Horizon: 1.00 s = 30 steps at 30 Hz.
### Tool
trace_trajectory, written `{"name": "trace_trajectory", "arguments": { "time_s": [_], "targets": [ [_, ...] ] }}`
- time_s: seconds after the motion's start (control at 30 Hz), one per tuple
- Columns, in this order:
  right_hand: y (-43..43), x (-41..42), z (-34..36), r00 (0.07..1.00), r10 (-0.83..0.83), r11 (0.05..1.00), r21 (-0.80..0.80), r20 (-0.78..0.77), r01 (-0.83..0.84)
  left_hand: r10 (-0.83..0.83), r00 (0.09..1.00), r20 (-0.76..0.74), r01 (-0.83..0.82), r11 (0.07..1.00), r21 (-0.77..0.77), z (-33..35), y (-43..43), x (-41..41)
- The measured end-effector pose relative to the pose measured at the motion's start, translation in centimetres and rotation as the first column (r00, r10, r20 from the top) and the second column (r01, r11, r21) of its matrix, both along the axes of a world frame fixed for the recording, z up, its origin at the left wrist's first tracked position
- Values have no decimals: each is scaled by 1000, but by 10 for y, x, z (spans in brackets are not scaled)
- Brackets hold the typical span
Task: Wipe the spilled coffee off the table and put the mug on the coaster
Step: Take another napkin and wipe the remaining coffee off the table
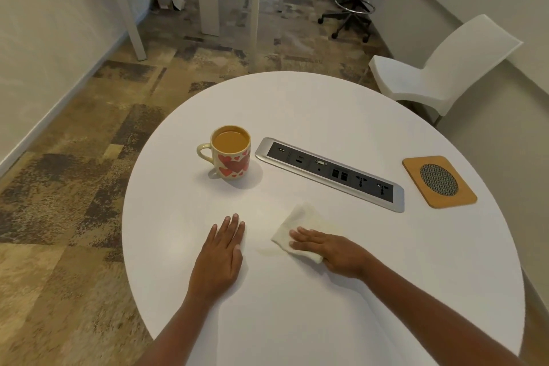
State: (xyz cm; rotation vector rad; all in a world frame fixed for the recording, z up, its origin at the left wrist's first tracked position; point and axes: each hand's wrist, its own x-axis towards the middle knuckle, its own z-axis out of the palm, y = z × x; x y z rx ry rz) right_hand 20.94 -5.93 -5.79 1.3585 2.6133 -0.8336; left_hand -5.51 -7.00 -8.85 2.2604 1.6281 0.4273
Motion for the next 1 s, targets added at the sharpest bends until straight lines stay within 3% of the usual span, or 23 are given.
{"name": "trace_trajectory", "arguments": {
  "time_s": [0.1, 0.2, 0.3, 0.37, 0.43, 0.5, 0.6, 0.77, 1.0],
  "targets": [
    [-20, 30, 3, 983, -182, 983, -28, 22, 182, 14, 1000, 15, -14, 1000, -1, -2, -7, 1],
    [-38, 32, -2, 902, -428, 904, -42, -62, 426, 72, 997, 39, -73, 997, 34, -9, -6, 1],
    [-52, -1, -14, 717, -663, 741, -55, -213, 669, 114, 993, 31, -115, 993, 34, -17, -3, -2],
    [-66, -28, -20, 535, -789, 579, -77, -303, 811, 109, 994, 25, -109, 994, 27, -17, -7, 2],
    [-66, -54, -27, 401, -850, 458, -102, -341, 883, 132, 991, 23, -132, 991, 13, -17, -6, 2],
    [-61, -75, -28, 326, -885, 379, -106, -333, 919, 145, 988, 42, -146, 989, 9, -15, -6, 3],
    [-55, -104, -30, 311, -893, 357, -92, -327, 930, 132, 986, 103, -133, 991, -3, -12, -6, 2],
    [-46, -157, -30, 377, -864, 447, -165, -332, 879, 121, 981, 152, -126, 992, 22, -10, -6, 1],
    [-33, -203, -21, 305, -876, 434, -336, -374, 836, 104, 966, 235, -108, 994, 3, -14, -4, -3]
  ]
}}
